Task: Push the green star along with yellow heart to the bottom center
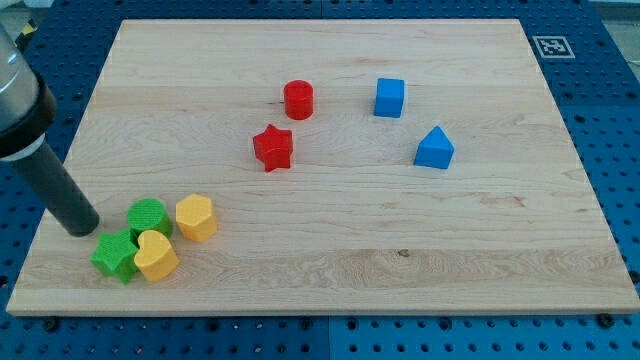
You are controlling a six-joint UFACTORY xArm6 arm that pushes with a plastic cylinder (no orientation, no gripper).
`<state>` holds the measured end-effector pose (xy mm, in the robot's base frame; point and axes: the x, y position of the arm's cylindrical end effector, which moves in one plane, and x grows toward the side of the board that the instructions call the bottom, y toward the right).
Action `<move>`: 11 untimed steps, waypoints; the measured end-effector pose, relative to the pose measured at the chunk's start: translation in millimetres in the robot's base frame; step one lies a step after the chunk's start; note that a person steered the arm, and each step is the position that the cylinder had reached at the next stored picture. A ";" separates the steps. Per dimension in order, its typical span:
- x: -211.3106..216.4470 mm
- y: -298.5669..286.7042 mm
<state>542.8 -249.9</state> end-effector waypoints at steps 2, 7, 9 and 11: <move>27.7 2.3; 45.1 111.3; 50.2 155.4; 50.2 169.8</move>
<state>593.0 -80.1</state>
